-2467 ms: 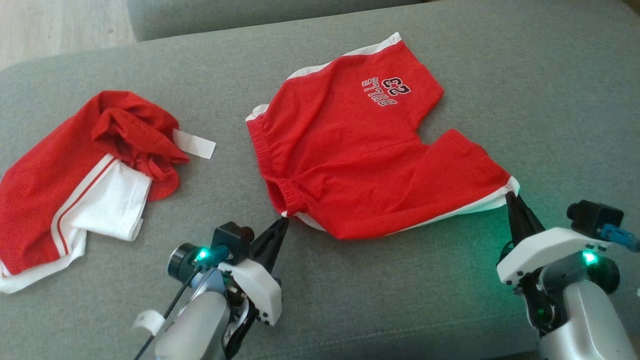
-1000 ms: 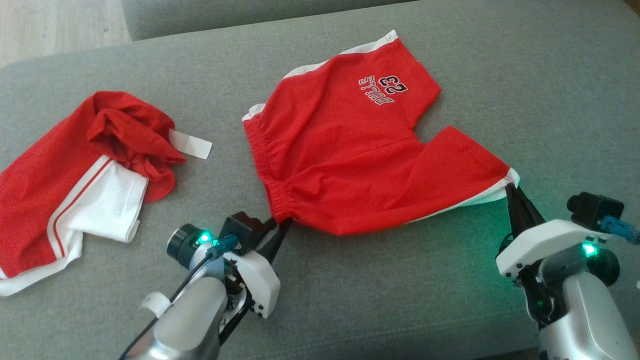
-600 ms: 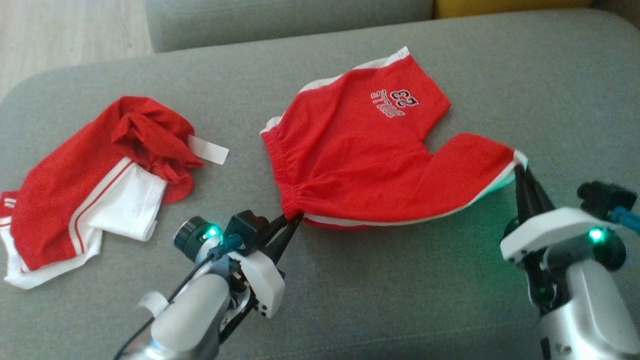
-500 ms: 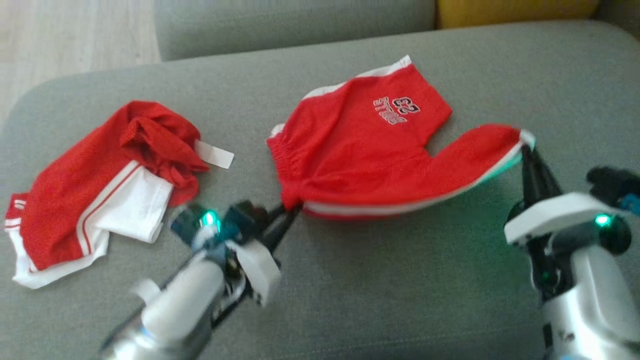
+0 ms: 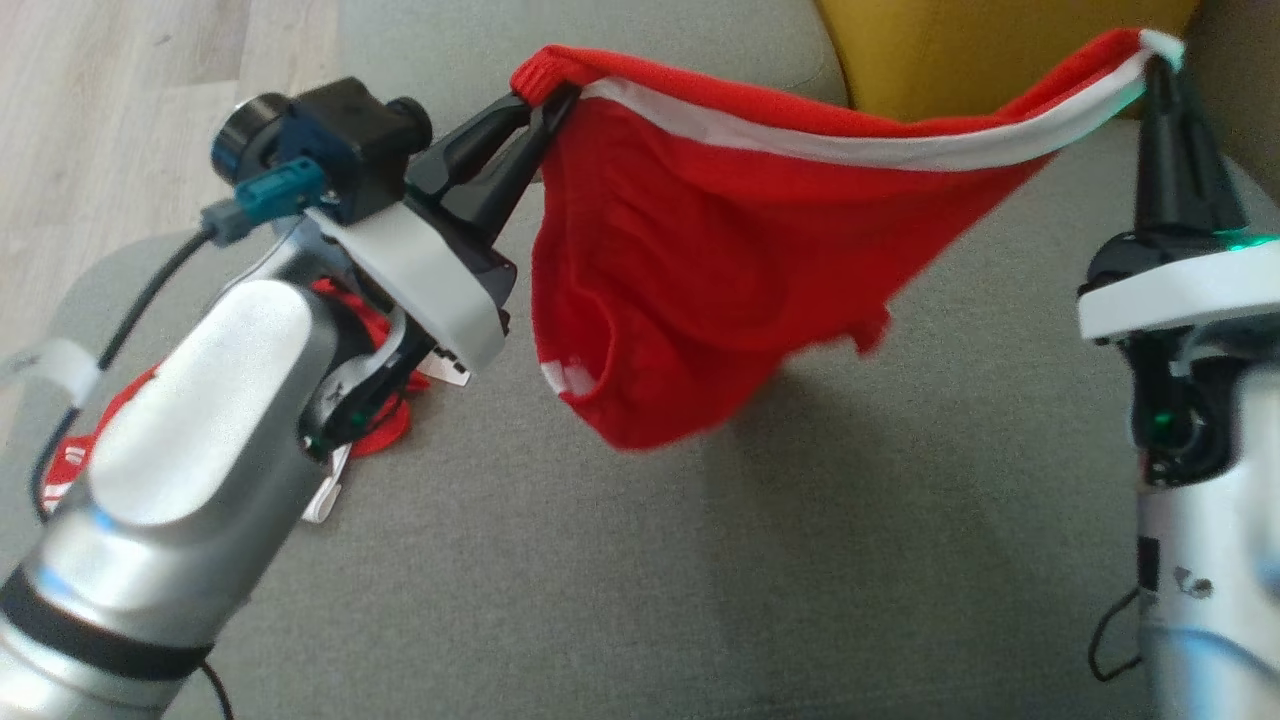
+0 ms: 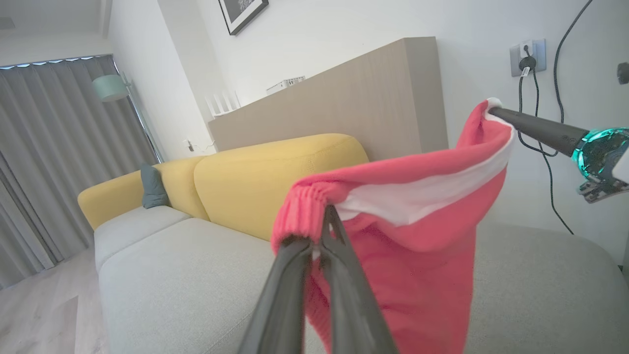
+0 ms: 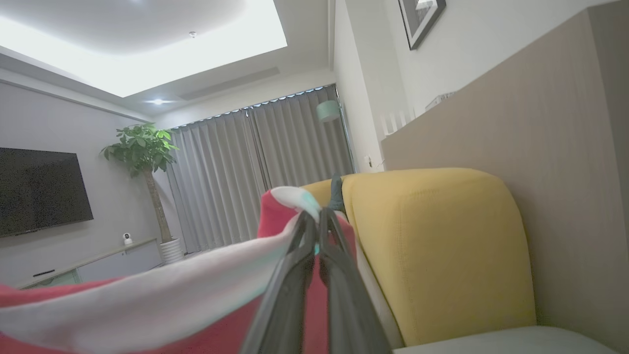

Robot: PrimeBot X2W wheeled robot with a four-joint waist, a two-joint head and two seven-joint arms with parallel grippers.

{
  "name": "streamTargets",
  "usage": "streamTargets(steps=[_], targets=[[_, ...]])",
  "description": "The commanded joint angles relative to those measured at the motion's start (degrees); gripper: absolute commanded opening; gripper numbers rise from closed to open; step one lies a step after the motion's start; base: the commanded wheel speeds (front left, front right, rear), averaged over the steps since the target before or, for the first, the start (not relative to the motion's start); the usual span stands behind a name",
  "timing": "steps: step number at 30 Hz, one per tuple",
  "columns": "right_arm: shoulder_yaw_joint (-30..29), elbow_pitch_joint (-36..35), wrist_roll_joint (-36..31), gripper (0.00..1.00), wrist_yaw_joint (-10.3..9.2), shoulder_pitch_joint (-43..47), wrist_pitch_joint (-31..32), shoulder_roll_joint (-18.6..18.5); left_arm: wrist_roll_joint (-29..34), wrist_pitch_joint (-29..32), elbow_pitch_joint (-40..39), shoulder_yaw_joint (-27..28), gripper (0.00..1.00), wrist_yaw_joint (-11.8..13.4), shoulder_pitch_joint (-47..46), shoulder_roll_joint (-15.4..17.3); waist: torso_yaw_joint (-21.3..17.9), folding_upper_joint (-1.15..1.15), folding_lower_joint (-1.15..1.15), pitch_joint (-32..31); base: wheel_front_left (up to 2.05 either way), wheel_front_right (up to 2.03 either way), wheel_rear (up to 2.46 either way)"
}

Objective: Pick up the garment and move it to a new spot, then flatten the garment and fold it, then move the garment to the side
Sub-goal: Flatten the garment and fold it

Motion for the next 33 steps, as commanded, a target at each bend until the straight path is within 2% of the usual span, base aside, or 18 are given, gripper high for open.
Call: streamTargets(steps=[1, 4, 7, 14, 19, 21, 22, 24, 28, 33], targets=[[0.7, -4.5, -0.6, 0.00, -0.05, -0.9, 1.9, 0.6, -1.1, 2.1, -4.5, 3.7, 0.00, 0.8, -2.2, 3.3, -0.3, 0.00, 0.00, -0.3, 0.00, 0.00, 0.00], [-0.5, -7.9, -1.1, 0.00, -0.05, -0.6, 5.2, 1.0, -1.9, 5.5, -8.1, 4.3, 0.00, 1.4, -2.3, 5.4, -0.5, 0.00, 0.00, 0.1, 0.00, 0.00, 0.00], [-1.5, -8.4, -1.9, 0.00, -0.05, -2.7, 7.9, 1.2, -2.4, 8.4, -8.4, 4.5, 0.00, 1.3, -3.4, 6.8, -1.3, 0.00, 0.00, 1.2, 0.00, 0.00, 0.00], [-0.2, 0.4, -0.6, 0.00, -0.05, -14.9, 10.4, 1.3, -3.1, 11.1, -1.9, 4.2, 0.00, 0.0, -11.4, 7.2, -3.2, 0.00, 0.00, 7.6, 0.00, 0.00, 0.00], [1.2, 13.3, -1.8, 0.00, -0.05, -32.5, 6.5, 1.3, -1.5, 9.6, 7.7, 4.1, 0.00, -0.7, -24.3, 6.5, -4.2, 0.00, 0.00, 17.1, 0.00, 0.00, 0.00], [0.9, 19.0, -3.0, 0.00, -0.05, -39.6, 2.8, 1.3, -0.4, 7.5, 12.3, 4.3, 0.00, -0.8, -29.7, 5.6, -4.2, 0.00, 0.00, 20.0, 0.00, 0.00, 0.00], [-0.4, 24.5, -3.5, 0.00, -0.05, -46.1, -1.4, 1.3, 0.3, 4.4, 16.8, 5.1, 0.00, -0.8, -34.6, 4.1, -4.0, 0.00, 0.00, 22.6, 0.00, 0.00, 0.00], [-1.2, 30.1, -3.2, 0.00, -0.05, -51.1, -5.5, 1.3, 0.9, 0.9, 21.1, 5.9, 0.00, -0.7, -38.2, 2.5, -3.9, 0.00, 0.00, 24.3, 0.00, 0.00, 0.00], [-2.1, 41.2, -1.6, 0.00, -0.05, -56.4, -11.4, 1.3, 1.0, -5.5, 28.4, 5.9, 0.00, -0.7, -40.9, -0.8, -3.6, 0.00, 0.00, 26.2, 0.00, 0.00, 0.00], [-0.5, 54.5, -0.6, 0.00, -0.05, -55.9, -12.8, 1.3, -0.5, -9.8, 34.3, 2.8, 0.00, -1.0, -37.7, -4.6, -2.8, 0.00, 0.00, 27.9, 0.00, 0.00, 0.00]])
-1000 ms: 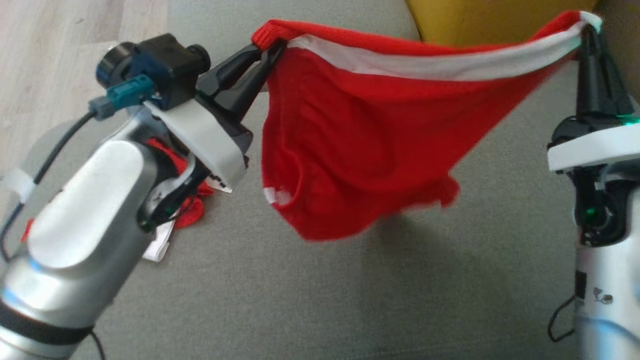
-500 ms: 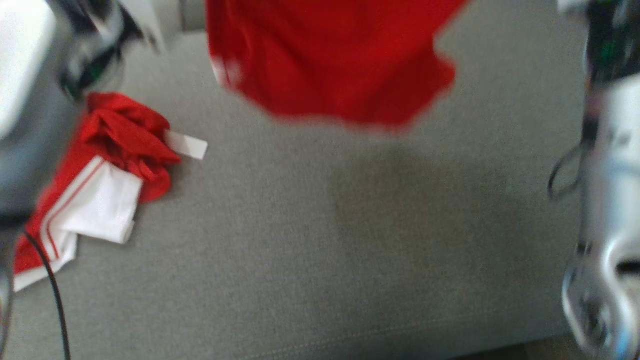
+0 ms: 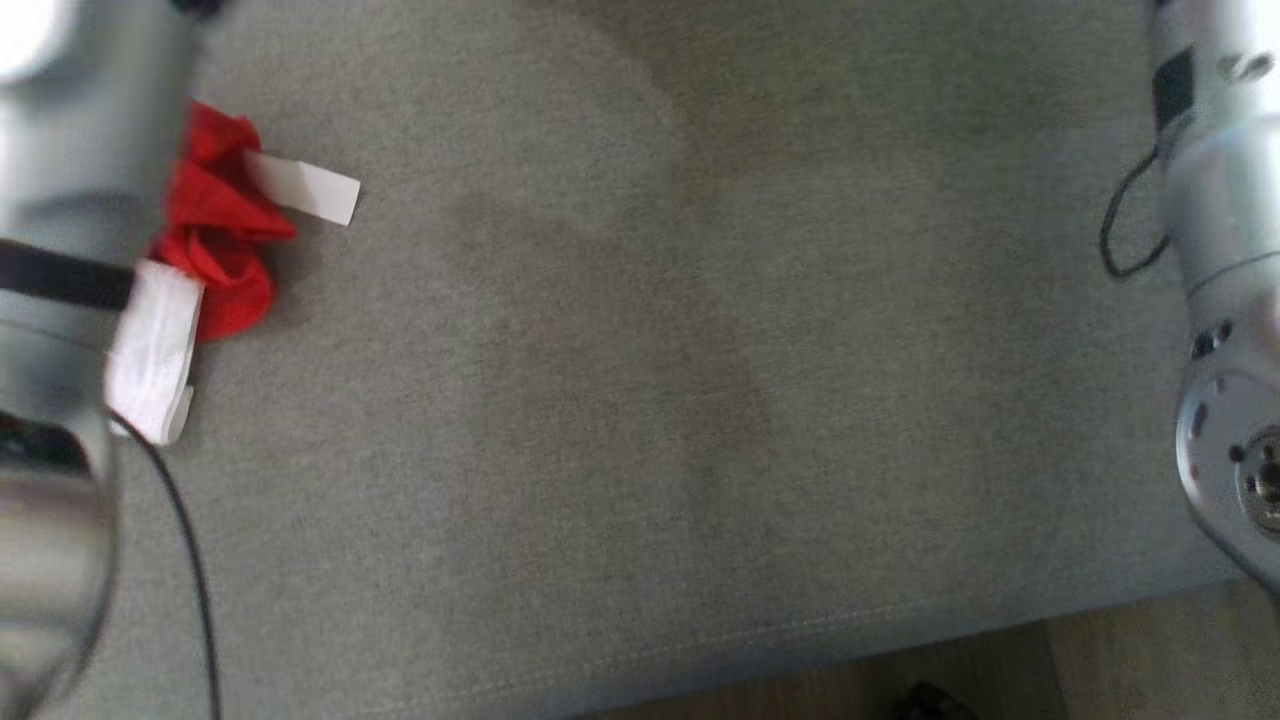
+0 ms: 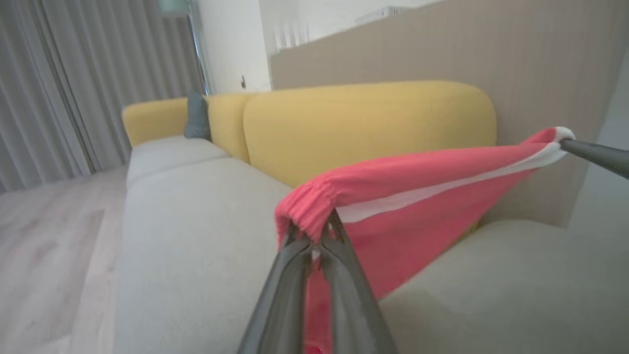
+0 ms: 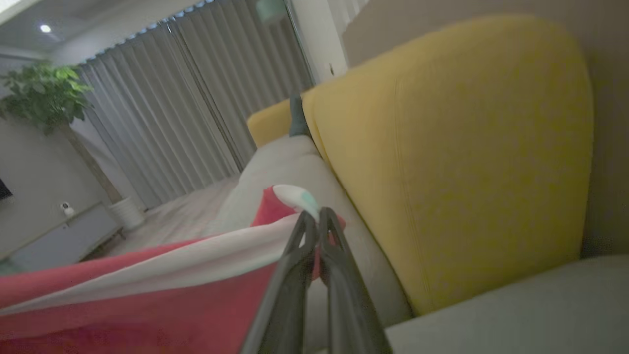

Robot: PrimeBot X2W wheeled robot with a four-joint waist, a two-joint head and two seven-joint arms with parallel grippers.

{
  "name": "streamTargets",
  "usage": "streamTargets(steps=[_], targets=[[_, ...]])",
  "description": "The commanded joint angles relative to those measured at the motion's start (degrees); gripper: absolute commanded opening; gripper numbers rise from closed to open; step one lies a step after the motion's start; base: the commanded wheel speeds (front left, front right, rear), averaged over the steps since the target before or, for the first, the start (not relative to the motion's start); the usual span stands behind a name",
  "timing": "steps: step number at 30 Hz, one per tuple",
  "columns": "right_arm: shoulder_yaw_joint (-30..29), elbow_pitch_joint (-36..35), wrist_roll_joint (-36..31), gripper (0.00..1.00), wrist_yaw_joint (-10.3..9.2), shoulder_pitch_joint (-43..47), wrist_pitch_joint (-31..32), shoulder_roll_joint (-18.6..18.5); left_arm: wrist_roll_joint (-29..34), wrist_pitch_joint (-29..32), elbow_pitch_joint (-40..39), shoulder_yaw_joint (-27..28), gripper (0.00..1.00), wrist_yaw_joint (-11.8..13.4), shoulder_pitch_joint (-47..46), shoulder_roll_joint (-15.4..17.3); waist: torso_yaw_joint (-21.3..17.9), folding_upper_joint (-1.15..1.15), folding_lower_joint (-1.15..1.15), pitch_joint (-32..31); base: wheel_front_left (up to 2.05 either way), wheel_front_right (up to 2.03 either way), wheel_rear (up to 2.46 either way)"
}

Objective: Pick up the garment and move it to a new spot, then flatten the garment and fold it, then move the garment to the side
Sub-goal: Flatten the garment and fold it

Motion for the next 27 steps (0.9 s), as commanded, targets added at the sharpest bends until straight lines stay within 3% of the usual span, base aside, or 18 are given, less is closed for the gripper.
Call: streamTargets(steps=[1, 7, 19, 27], targets=[[0.8, -0.5, 0.2, 0.00, -0.05, -0.5, -0.1, 0.7, -0.7, -0.7, -0.8, 0.7, 0.00, 0.1, -1.0, 1.6, 0.6, 0.00, -0.02, 0.7, 0.00, 0.00, 0.00], [2.4, 8.0, -0.1, 0.00, -0.05, 4.3, 2.8, 0.7, -3.5, -2.9, 1.1, -6.4, 0.00, 0.1, 8.1, 0.1, 1.8, 0.00, -0.02, 0.4, 0.00, 0.00, 0.00], [6.6, 9.7, -2.0, 0.00, -0.05, 18.0, 13.6, -2.2, -6.8, -3.6, -1.9, -22.4, 0.00, 0.1, 26.0, 3.1, 3.4, 0.00, -0.02, -7.0, 0.00, 0.00, 0.00], [10.0, 9.7, -0.9, 0.00, -0.05, 22.9, 20.4, -4.3, -5.6, -3.6, -3.9, -25.5, 0.00, 0.1, 31.0, 3.1, 3.1, 0.00, -0.02, -11.4, 0.00, 0.00, 0.00]])
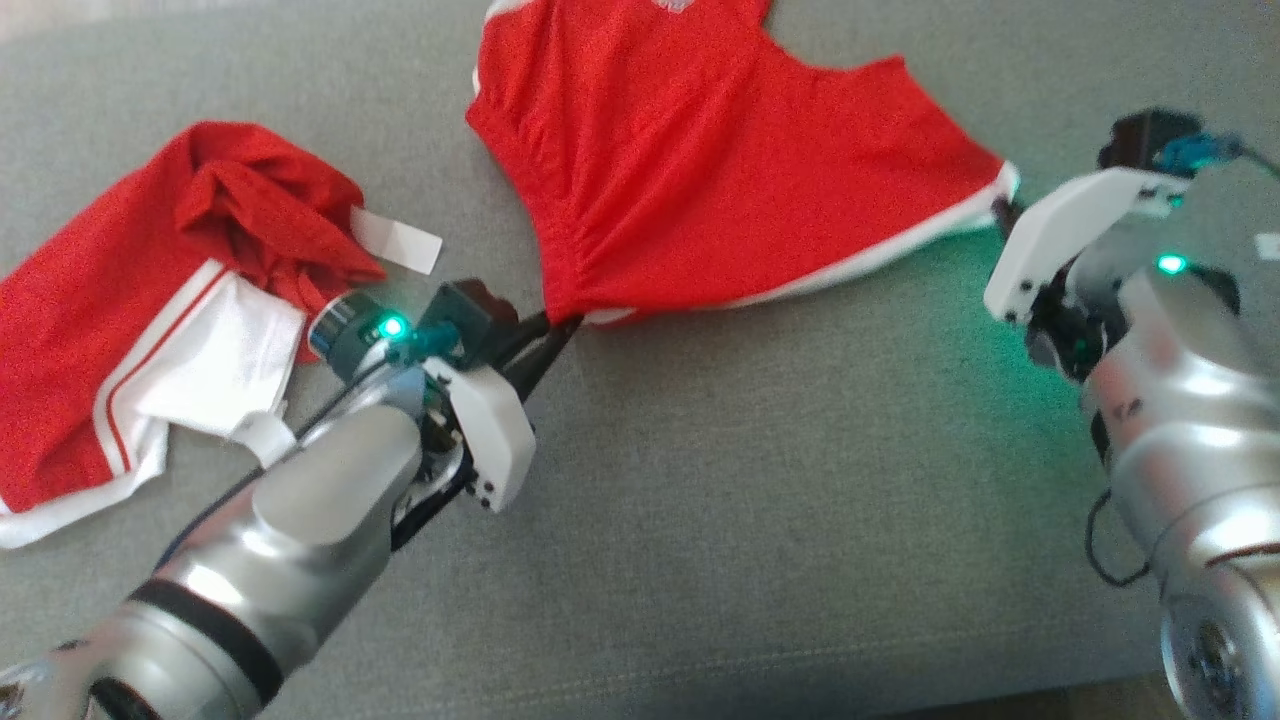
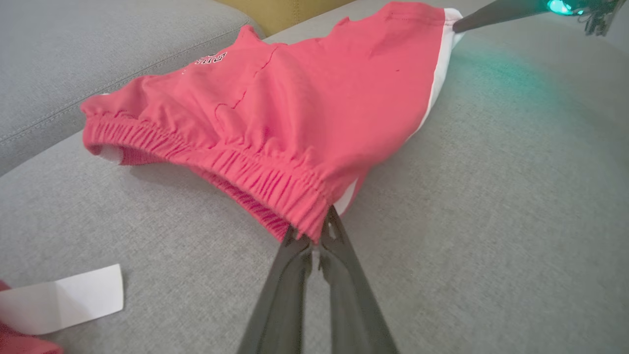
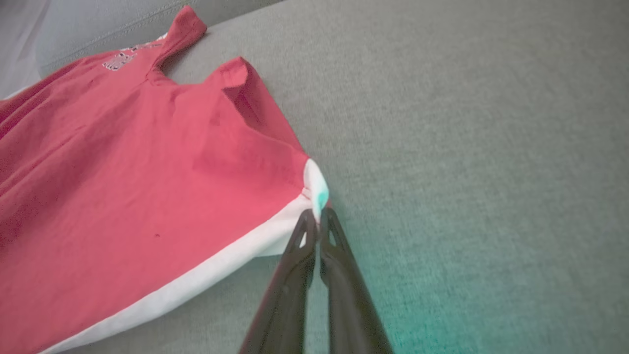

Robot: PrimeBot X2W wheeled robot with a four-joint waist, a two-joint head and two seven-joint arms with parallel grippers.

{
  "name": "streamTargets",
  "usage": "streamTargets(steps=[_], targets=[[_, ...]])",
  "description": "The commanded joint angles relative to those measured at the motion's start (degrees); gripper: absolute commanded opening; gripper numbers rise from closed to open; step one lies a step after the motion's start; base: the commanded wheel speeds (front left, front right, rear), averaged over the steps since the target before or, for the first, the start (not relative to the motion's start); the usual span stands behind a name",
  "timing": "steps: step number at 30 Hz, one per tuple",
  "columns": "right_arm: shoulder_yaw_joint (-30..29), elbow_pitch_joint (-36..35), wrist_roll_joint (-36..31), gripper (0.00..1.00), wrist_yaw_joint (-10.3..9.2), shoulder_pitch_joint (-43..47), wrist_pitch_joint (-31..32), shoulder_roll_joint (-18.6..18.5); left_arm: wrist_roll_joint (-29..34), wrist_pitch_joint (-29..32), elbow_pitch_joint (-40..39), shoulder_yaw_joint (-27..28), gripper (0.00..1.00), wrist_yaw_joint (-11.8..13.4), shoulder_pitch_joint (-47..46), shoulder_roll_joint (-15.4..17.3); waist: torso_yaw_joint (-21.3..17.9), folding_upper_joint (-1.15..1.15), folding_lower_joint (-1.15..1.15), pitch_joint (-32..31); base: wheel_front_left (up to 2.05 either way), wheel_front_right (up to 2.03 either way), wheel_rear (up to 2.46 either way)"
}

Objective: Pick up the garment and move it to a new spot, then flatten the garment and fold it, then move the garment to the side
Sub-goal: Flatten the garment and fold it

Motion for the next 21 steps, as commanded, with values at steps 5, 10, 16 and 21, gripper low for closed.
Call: streamTargets(steps=[5, 10, 16, 21], targets=[[4.4, -3.0, 2.5, 0.00, -0.05, 3.8, 5.0, -1.3, 1.3, -0.7, -2.6, 1.9, 0.00, 0.1, 2.1, 1.9, -0.8, 0.00, 0.00, -4.7, 0.00, 0.00, 0.00], [9.1, -7.0, 5.5, 0.00, -0.05, 8.5, 11.1, -4.5, 1.8, -0.7, -4.6, 0.9, 0.00, 0.2, 6.4, 1.8, -1.5, 0.00, 0.00, -8.6, 0.00, 0.00, 0.00], [14.2, -14.0, 10.3, 0.00, -0.05, 14.1, 20.4, -10.3, 0.7, 1.3, -9.4, -1.3, 0.00, 0.3, 11.4, 1.4, -2.2, 0.00, 0.00, -12.3, 0.00, 0.00, 0.00], [17.7, -21.8, 14.4, 0.00, -0.05, 19.6, 30.3, -16.2, -1.1, 5.1, -16.5, -2.7, 0.00, 1.3, 16.1, 2.1, -2.8, 0.00, 0.00, -14.7, 0.00, 0.00, 0.00]])
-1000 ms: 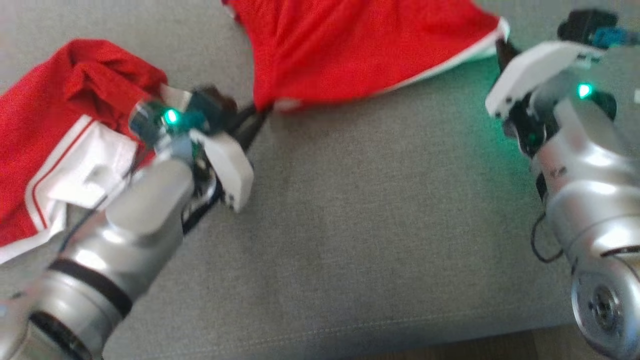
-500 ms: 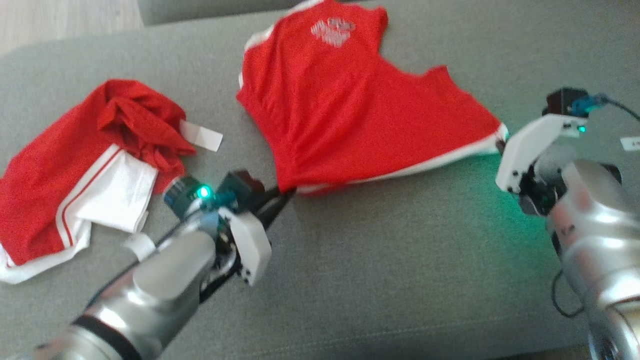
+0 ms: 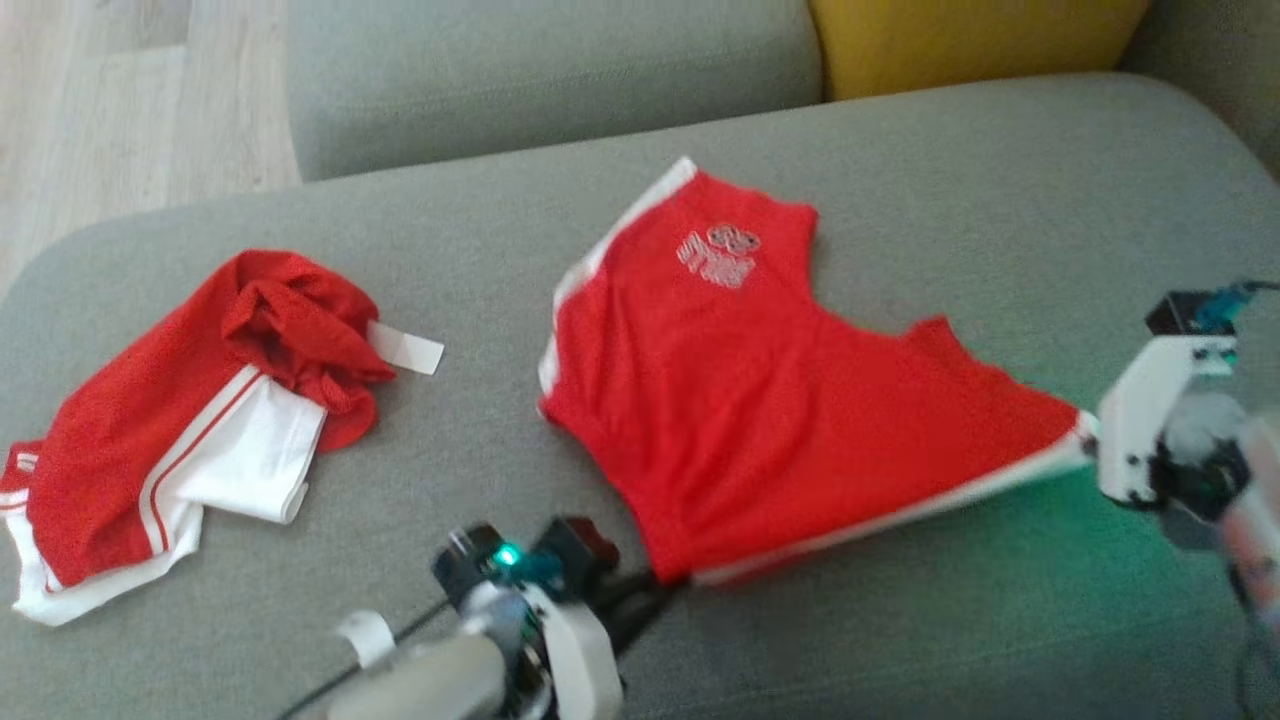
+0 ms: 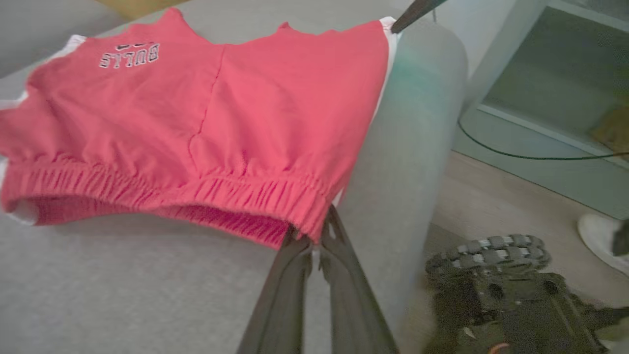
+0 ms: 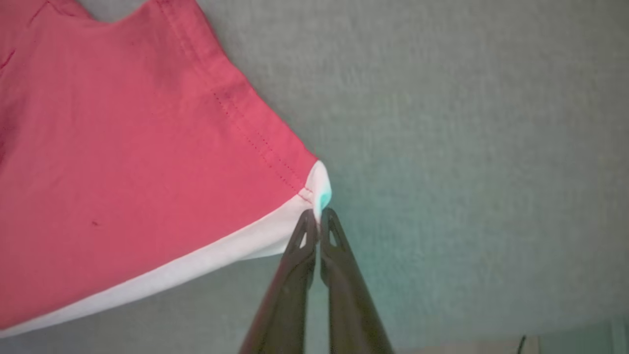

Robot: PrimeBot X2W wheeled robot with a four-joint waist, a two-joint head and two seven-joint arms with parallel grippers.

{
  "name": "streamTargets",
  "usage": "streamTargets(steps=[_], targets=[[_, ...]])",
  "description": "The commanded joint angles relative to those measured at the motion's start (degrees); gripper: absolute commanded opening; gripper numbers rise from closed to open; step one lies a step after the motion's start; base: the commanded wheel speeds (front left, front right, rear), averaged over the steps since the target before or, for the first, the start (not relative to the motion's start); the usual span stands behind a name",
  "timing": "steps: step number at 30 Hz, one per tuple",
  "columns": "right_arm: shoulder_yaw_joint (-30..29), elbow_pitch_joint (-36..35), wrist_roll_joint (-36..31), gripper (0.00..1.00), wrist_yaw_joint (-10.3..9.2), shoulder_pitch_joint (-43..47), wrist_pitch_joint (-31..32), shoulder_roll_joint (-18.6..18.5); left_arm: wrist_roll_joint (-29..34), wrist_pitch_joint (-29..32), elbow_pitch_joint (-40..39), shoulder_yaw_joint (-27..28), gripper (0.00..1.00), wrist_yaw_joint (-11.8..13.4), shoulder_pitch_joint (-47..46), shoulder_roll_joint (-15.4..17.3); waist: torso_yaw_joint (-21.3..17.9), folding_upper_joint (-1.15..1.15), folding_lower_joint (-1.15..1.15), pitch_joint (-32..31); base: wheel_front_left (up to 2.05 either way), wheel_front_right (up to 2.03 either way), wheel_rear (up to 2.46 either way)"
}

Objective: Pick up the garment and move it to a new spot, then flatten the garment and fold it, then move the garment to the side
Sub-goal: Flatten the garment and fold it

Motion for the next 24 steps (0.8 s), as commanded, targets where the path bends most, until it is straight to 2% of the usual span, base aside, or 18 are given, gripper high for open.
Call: streamTargets(steps=[1, 5, 9, 13, 17, 24], targets=[[1.0, -3.6, 1.2, 0.00, -0.05, 0.6, 2.0, -2.7, -0.9, 0.8, -3.0, 1.6, 0.00, 0.5, -1.0, 1.6, -0.2, 0.00, 0.01, -0.8, 0.00, 0.00, 0.00], [-0.1, -11.3, 4.0, 0.00, -0.05, 3.9, 6.3, -6.5, -1.7, 3.7, -9.5, 1.1, 0.00, 2.2, 1.1, 2.8, 0.1, 0.00, 0.01, -0.9, 0.00, 0.00, 0.00], [-3.6, -17.7, 4.3, 0.00, -0.05, 4.4, 8.5, -7.7, -2.5, 4.9, -13.8, 2.6, 0.00, 4.4, 1.0, 4.4, 1.3, 0.00, 0.01, -0.6, 0.00, 0.00, 0.00], [-6.9, -22.5, 2.2, 0.00, -0.05, 3.0, 11.2, -6.5, -4.8, 5.4, -16.4, 5.2, 0.00, 5.9, 0.5, 5.1, 3.4, 0.00, 0.01, -0.1, 0.00, 0.00, 0.00], [-9.5, -25.3, -1.5, 0.00, -0.05, 0.1, 13.4, -4.4, -8.3, 5.6, -17.8, 8.1, 0.00, 5.8, -0.5, 4.7, 6.1, 0.00, 0.01, 1.6, 0.00, 0.00, 0.00], [-12.4, -25.5, -7.5, 0.00, -0.05, -6.1, 16.1, -1.5, -7.7, 5.7, -16.5, 9.2, 0.00, 5.2, -5.3, 2.5, 10.9, 0.00, 0.01, 5.9, 0.00, 0.00, 0.00]])
